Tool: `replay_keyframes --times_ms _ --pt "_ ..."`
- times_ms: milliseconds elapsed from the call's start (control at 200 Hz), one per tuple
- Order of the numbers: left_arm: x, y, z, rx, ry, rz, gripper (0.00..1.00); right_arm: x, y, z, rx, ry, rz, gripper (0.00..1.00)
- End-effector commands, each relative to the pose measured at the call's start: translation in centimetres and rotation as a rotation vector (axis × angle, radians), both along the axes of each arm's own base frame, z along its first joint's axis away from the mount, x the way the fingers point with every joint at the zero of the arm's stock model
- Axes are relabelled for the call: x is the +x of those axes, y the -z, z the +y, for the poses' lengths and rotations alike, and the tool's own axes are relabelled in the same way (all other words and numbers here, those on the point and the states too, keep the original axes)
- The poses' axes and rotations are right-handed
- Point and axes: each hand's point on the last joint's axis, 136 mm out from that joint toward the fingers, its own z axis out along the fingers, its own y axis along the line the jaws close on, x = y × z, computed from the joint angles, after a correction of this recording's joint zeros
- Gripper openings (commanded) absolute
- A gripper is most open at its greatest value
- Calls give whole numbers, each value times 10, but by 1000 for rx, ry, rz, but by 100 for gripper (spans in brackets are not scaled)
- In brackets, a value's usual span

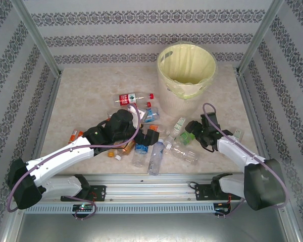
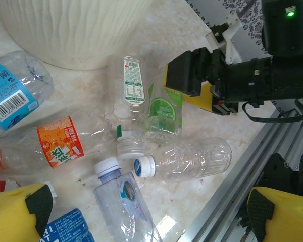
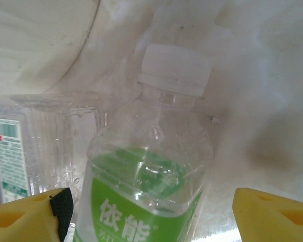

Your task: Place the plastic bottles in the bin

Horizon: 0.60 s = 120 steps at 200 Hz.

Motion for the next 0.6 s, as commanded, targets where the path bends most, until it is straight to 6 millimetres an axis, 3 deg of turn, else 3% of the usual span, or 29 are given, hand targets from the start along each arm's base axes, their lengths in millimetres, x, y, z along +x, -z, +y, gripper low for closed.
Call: replay_keyframes --times_ms 0,325,490,595 --pt "-2 -10 -7 -15 30 -43 100 10 1 12 26 -25 -6 83" --pt "-3 -4 -4 -15 20 -30 100 17 18 17 10 -34 21 76" --pt "-4 -6 1 -14 9 -38 100 22 10 14 -2 -28 -15 66" --pt "-4 -9 2 -20 3 -44 100 26 -6 8 -12 -24 -68 61"
